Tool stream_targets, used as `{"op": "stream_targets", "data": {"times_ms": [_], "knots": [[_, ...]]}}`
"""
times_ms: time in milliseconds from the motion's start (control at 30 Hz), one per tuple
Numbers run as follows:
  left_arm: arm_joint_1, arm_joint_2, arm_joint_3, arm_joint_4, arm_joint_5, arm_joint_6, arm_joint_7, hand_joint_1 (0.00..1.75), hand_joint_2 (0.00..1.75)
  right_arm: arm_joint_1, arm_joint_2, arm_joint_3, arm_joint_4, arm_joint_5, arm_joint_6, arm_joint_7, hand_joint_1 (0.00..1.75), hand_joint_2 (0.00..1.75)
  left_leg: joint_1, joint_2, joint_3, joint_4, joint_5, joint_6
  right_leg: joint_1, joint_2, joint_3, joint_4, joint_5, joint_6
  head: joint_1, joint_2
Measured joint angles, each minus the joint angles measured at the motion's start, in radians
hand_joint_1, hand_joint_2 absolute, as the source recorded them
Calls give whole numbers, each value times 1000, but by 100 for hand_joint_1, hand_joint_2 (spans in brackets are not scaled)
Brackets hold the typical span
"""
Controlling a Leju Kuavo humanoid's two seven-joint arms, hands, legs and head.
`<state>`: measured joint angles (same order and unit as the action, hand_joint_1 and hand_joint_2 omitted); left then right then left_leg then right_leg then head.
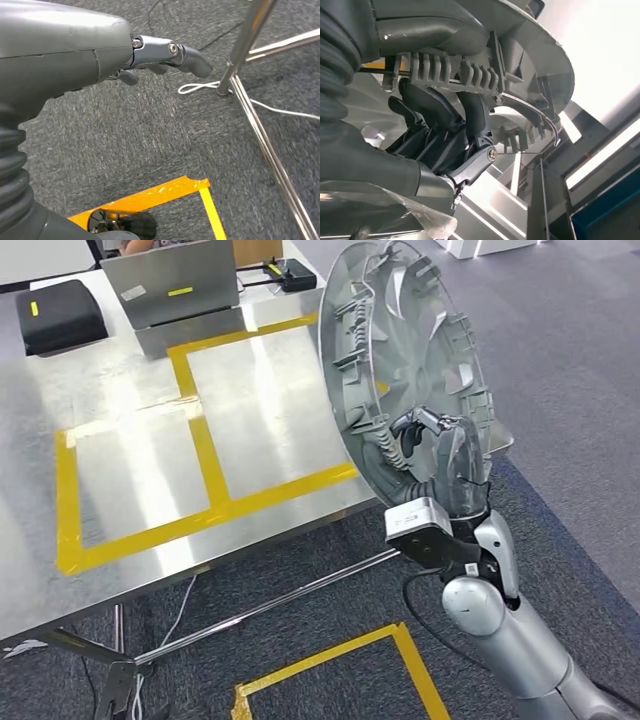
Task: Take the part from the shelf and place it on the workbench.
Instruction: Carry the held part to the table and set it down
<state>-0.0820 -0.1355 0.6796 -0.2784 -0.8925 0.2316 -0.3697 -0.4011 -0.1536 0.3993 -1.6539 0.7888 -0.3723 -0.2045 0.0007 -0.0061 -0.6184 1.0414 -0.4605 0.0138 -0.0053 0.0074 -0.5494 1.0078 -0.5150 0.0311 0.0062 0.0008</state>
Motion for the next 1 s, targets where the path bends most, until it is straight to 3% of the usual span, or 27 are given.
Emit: {"op": "stream_targets", "data": {"times_ms": [67, 100, 200, 233, 267, 333, 400, 433, 533, 600, 700, 733, 767, 800, 867, 900, 933, 1000], "knots": [[0, -1, -2, 0, 0, 0, 0, 0, 175, -6, 0, 1, 6, 0, 0, 1, 175, 175, 5, 0, 8, -11, -4, 9, 0, -2, -11, 12, -10, 10, 2, 0], [-1, -1, -2, 0, -1, 0, 0, 0, 175, -8, 1, 2, 8, 0, 0, 2, 175, 175, 8, 0, 13, -15, -6, 14, 0, -2, -29, 44, -24, 14, 3, 0], [-4, -1, -4, 0, -1, 0, 0, 0, 175, -12, 1, 5, 18, 0, 0, 2, 175, 175, 9, 1, 27, -18, -18, 27, -6, -3, -149, 237, -79, 27, 6, 0], [-4, -1, -5, 0, -2, -1, 1, 0, 175, -12, 1, 6, 21, 0, 0, 3, 175, 175, 10, 1, 34, -18, -24, 28, -8, -3, -184, 281, -79, 30, 6, 0], [-3, -2, -6, 0, -2, -1, 1, 0, 175, -12, 1, 6, 25, -1, 1, 6, 175, 175, 10, 0, 42, -18, -31, 27, -9, -4, -201, 289, -59, 32, 6, 0], [-3, -3, -9, 0, -2, -1, 1, 0, 175, -16, 1, 7, 34, -2, 1, 12, 175, 175, 11, -4, 65, -18, -48, 23, -11, -7, -180, 192, 32, 30, 6, 0], [-4, -4, -13, 0, -4, -2, 4, 0, 175, -24, 1, 7, 45, -2, 3, 15, 175, 175, 9, -6, 82, -17, -64, 13, -8, -11, -129, 77, 91, 25, 7, 0], [-6, -4, -15, 0, -5, -2, 5, 0, 175, -30, 2, 7, 50, -3, 5, 16, 175, 175, 7, -6, 84, -16, -69, 8, -6, -11, -112, 45, 93, 20, 6, 0], [-11, -4, -19, 0, -7, -5, 8, 0, 175, -43, 5, 7, 64, -4, 10, 22, 175, 175, 7, -3, 85, -19, -77, -7, -5, -7, -95, 21, 69, 1, 5, 0], [-14, -5, -25, 0, -8, -7, 8, 0, 175, -52, 7, 7, 77, -4, 12, 27, 175, 175, 8, -1, 72, 15, -99, -16, -9, -7, -84, 13, 63, -11, 4, 0], [-16, -6, -32, 0, -8, -10, 9, 0, 175, -67, 13, 11, 102, -3, 16, 31, 175, 175, 9, -1, -27, 199, -165, -22, -9, -7, -66, 10, 50, -23, 0, 0], [-15, -6, -33, 0, -8, -11, 10, 0, 175, -70, 14, 13, 112, -3, 18, 32, 175, 175, 9, -1, -62, 252, -172, -23, -8, -7, -59, 10, 44, -24, 0, 0], [-15, -6, -34, 0, -8, -11, 11, 0, 175, -72, 15, 15, 121, -3, 21, 34, 175, 175, 9, -1, -85, 274, -156, -24, -8, -6, -50, 10, 38, -24, 1, 0], [-15, -6, -35, 0, -8, -11, 11, 0, 175, -76, 16, 17, 131, -3, 23, 37, 175, 175, 9, -1, -92, 257, -118, -24, -7, -5, -40, 10, 31, -23, 1, 0], [-16, -6, -40, 0, -8, -12, 11, 0, 175, -89, 20, 21, 147, -3, 26, 42, 175, 175, 8, -1, -68, 147, -15, -20, -7, -3, -20, 10, 16, -19, 1, 0], [-16, -5, -42, 0, -8, -13, 11, 0, 175, -99, 23, 23, 155, -2, 27, 43, 175, 175, 6, -1, -52, 94, 20, -16, -6, -1, -12, 11, 9, -15, 1, 0], [-17, -5, -44, 0, -8, -14, 12, 0, 175, -107, 26, 25, 161, -1, 28, 45, 175, 175, 5, -1, -37, 55, 33, -11, -5, 0, -9, 11, 5, -11, 1, 0], [-20, -5, -48, 0, -8, -16, 13, 0, 175, -122, 31, 28, 173, 2, 29, 47, 175, 175, 1, -1, -23, 23, 16, -2, -3, 0, -12, 11, 2, -1, -1, 0]]}}
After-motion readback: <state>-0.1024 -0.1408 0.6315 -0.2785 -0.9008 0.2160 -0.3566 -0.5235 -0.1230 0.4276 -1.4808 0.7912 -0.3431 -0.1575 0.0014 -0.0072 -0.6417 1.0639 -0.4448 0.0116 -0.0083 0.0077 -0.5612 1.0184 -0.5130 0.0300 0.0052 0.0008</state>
